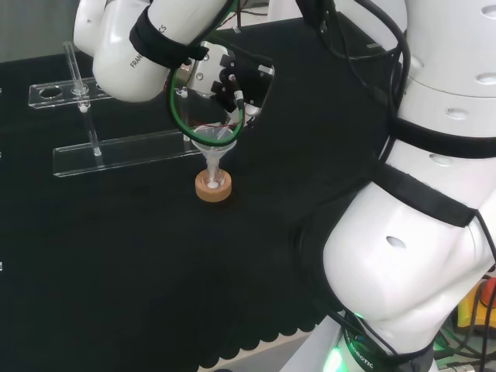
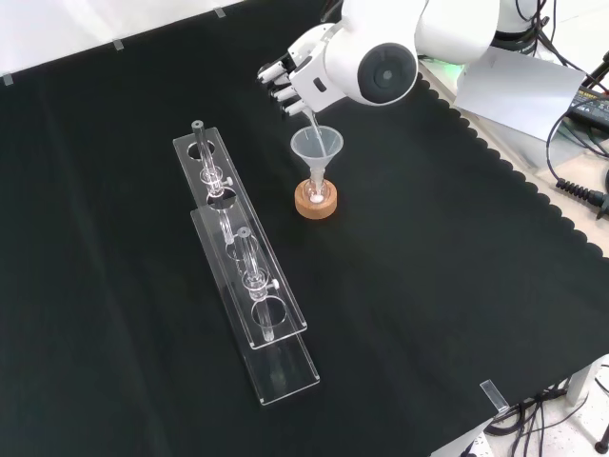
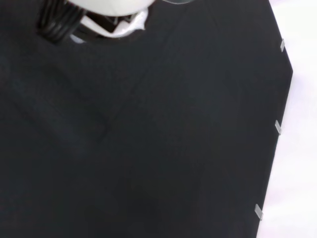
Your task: Pour all the NaCl from the weighing funnel into the round-bottom flask.
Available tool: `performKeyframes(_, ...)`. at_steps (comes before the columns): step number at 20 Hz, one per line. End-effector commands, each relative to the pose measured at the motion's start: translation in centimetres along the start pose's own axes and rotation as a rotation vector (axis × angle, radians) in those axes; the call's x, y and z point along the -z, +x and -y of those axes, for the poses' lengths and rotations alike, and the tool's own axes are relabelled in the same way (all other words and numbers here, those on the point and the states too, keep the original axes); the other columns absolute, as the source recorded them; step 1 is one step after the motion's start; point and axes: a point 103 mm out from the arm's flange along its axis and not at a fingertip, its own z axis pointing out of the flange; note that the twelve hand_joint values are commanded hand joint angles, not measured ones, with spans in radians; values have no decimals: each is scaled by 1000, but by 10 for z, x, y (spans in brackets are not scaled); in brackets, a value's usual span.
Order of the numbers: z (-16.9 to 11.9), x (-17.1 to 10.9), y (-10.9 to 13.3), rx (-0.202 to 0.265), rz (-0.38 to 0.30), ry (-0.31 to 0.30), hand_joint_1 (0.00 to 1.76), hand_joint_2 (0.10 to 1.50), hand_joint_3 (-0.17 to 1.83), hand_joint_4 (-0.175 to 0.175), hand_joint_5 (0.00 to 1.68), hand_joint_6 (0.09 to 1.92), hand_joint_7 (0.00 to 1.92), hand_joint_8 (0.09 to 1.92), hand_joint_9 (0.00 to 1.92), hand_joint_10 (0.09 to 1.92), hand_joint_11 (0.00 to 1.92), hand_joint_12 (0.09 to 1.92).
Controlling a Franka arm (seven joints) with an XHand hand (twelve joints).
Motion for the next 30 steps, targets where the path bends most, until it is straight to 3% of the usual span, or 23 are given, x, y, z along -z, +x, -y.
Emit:
performKeyframes(1, 1, 3, 0, 0, 21, -5, 1080, 697, 725, 175, 1117, 972, 832, 661, 1073, 405, 634, 1209)
performKeyframes(30, -3, 13, 9, 17, 200, -35, 1079, 696, 730, 175, 1115, 978, 832, 659, 1075, 403, 642, 1203)
